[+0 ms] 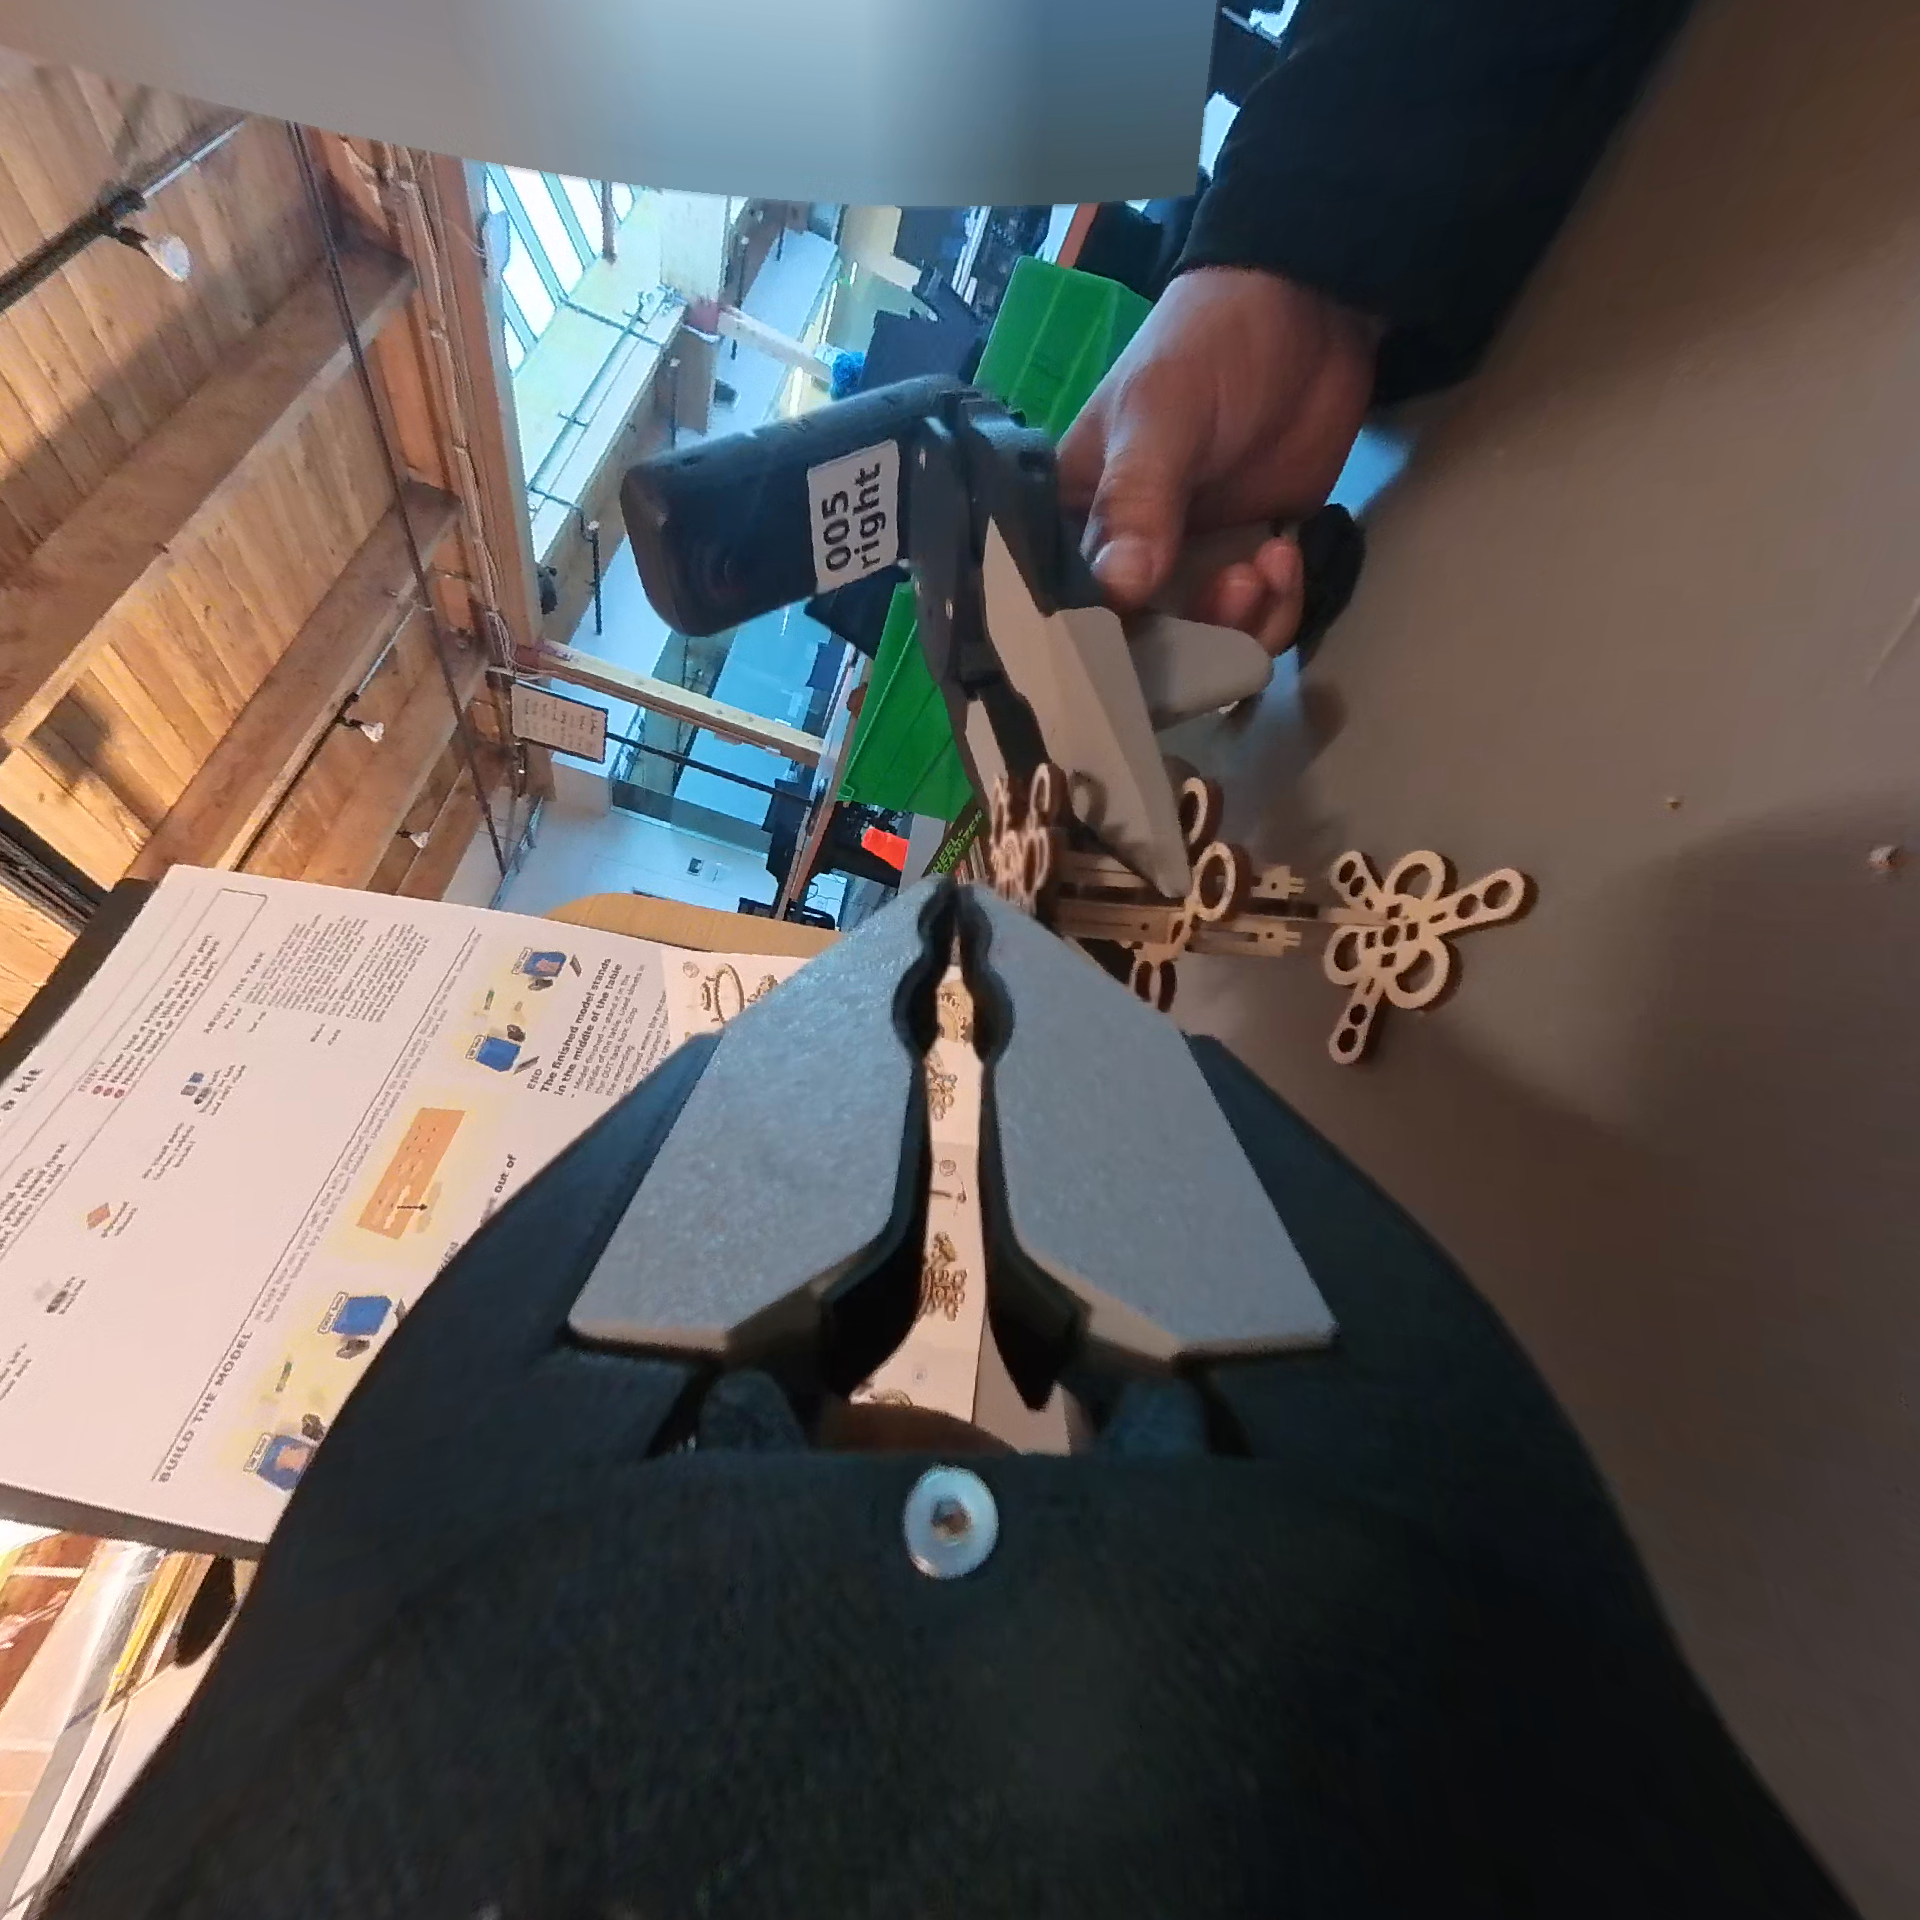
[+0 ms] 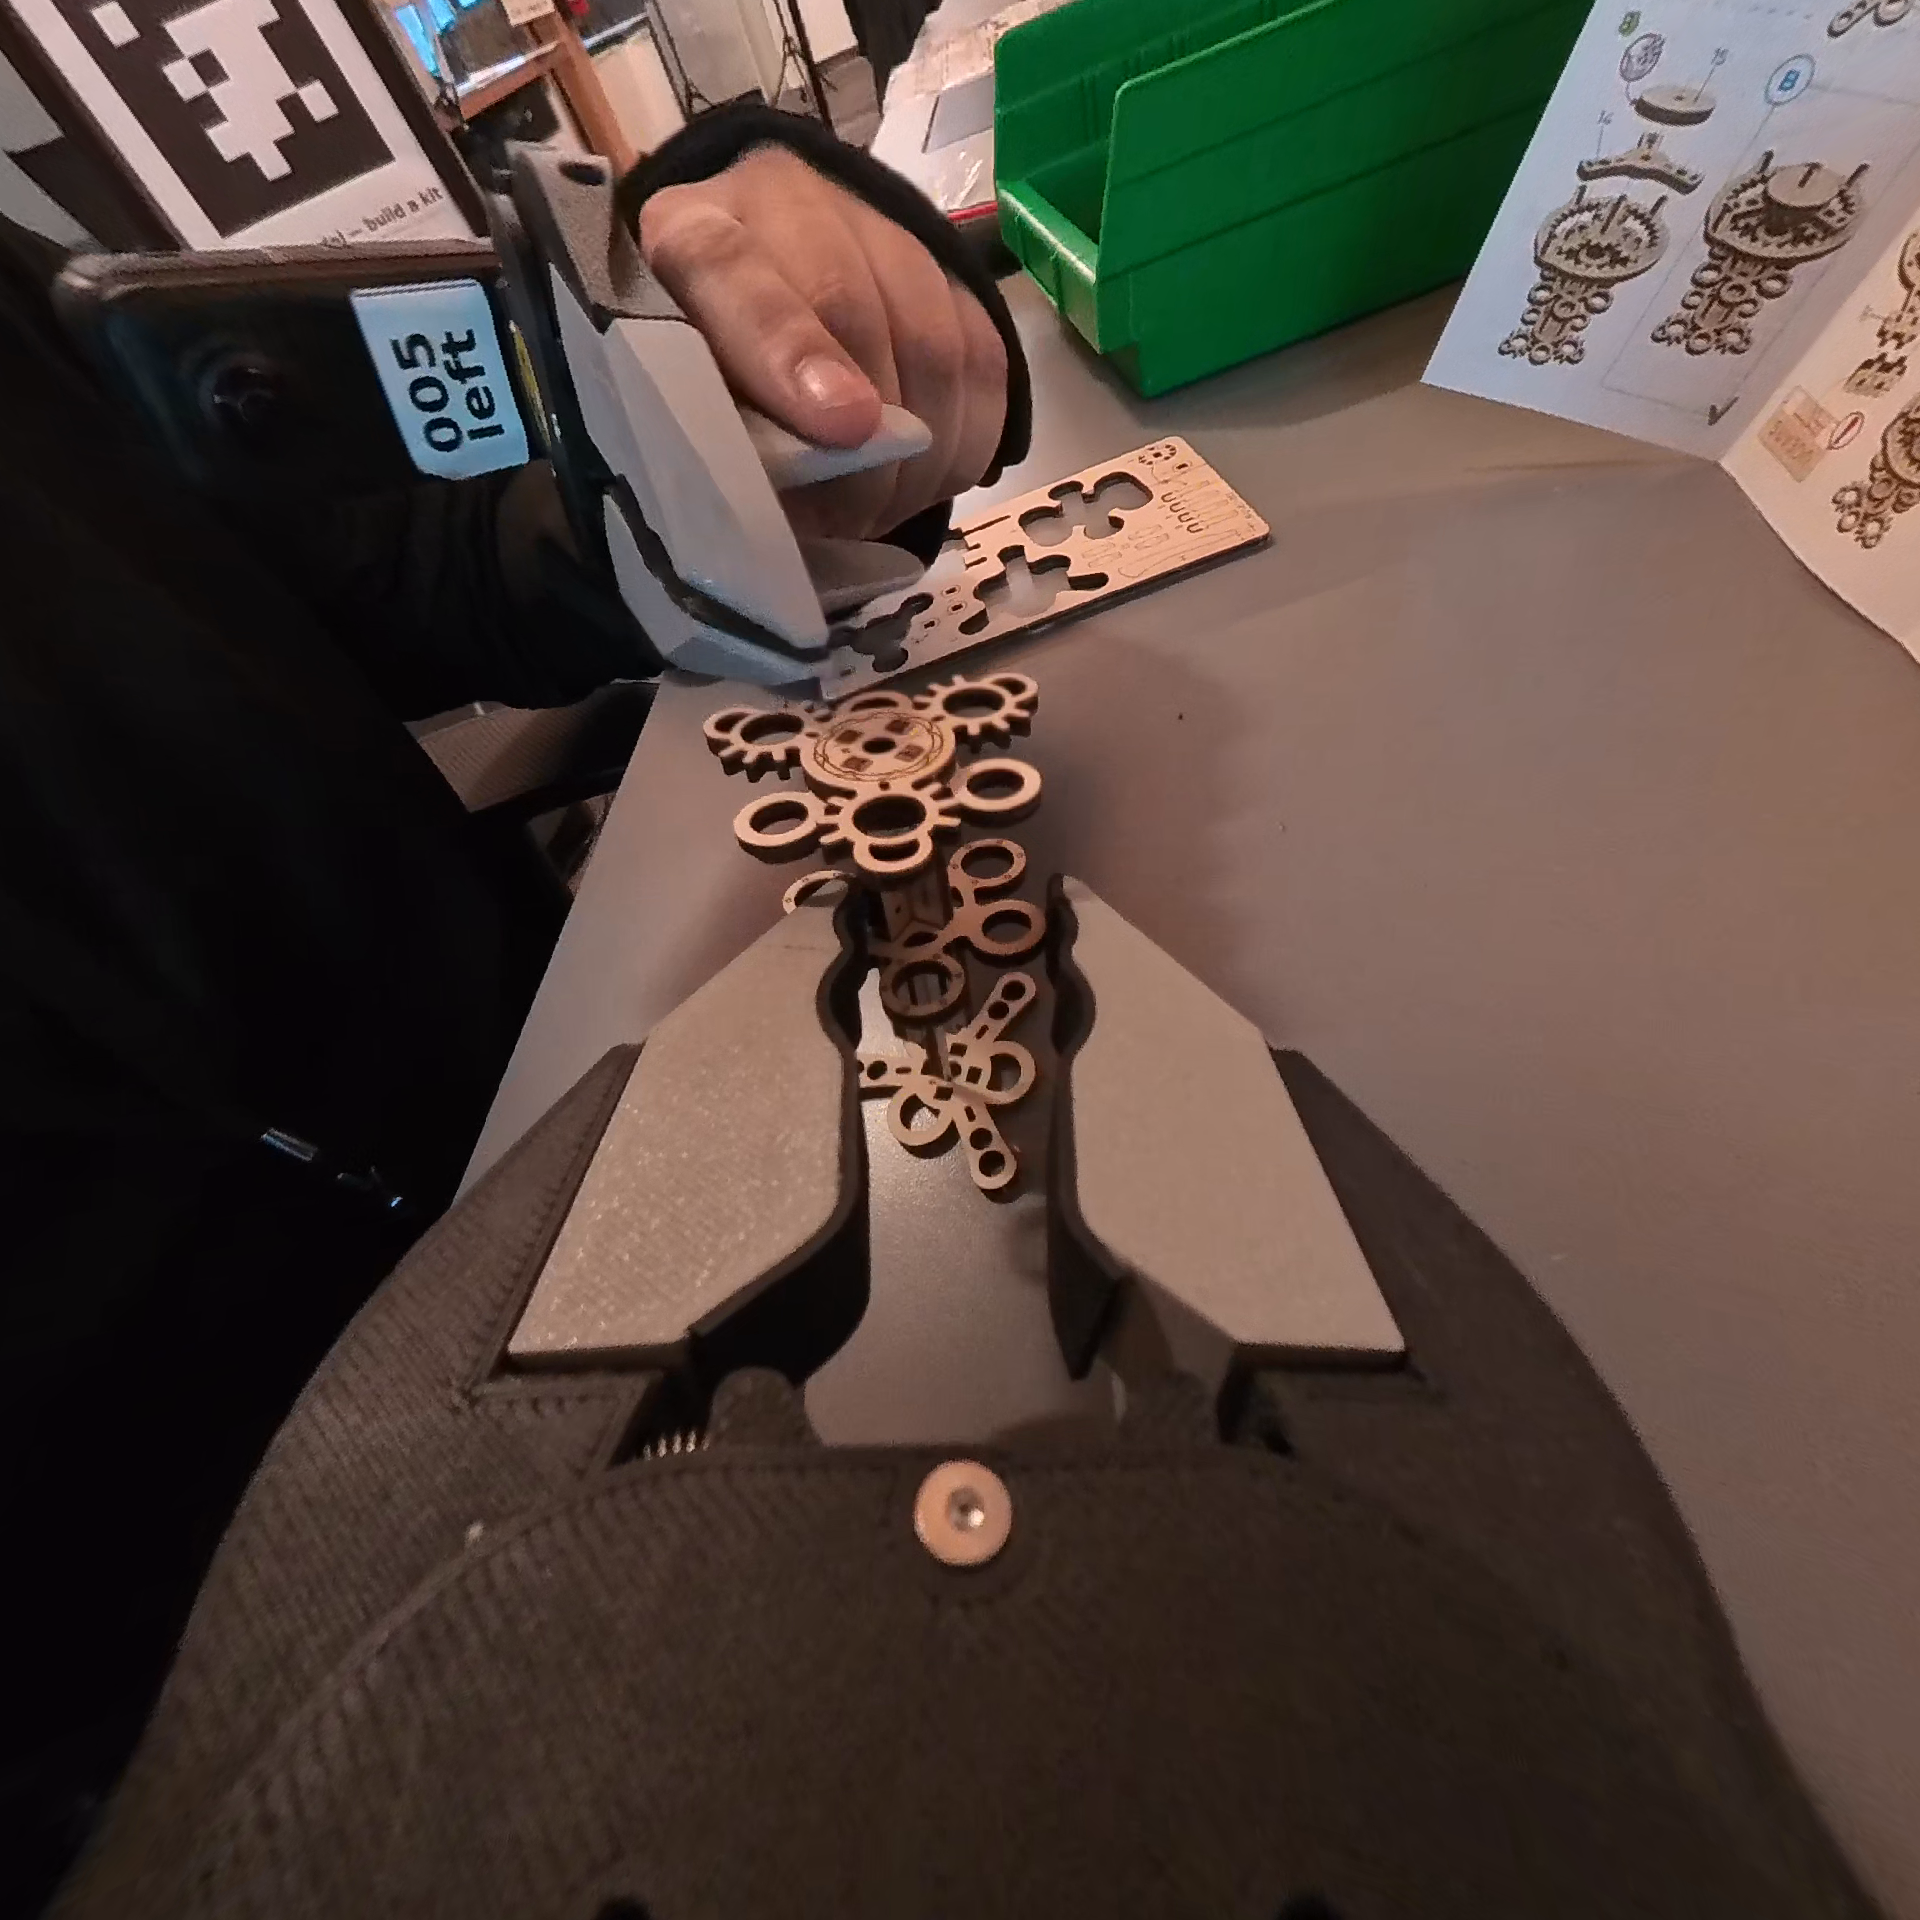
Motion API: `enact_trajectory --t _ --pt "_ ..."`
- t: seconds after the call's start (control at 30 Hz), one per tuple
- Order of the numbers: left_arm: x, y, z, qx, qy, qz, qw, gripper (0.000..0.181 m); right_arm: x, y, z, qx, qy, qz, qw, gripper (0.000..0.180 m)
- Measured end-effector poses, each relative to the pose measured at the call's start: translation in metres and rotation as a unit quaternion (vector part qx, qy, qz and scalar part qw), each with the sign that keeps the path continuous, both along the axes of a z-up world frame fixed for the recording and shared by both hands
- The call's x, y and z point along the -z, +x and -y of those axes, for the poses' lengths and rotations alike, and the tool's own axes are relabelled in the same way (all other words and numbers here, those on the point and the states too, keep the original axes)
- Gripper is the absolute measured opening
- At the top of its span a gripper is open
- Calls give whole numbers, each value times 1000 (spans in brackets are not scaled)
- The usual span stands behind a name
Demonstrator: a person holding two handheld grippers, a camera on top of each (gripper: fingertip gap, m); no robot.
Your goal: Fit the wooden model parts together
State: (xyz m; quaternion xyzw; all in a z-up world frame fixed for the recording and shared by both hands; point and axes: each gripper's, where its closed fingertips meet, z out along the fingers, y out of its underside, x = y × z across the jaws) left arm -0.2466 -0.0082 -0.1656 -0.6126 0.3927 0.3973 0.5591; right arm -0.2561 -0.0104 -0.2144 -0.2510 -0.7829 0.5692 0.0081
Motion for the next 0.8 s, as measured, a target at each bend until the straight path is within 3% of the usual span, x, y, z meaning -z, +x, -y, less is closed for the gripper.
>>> enact_trajectory --t 0.33,0.8 --pt "1 -1 -1 -5 -2 3 1000 1 0 -1 0 3 2 -2 1000 30" --pt "-8 -19 5 -31 12 30 999 6 -17 -3 -8 8 -62 4 998 30"
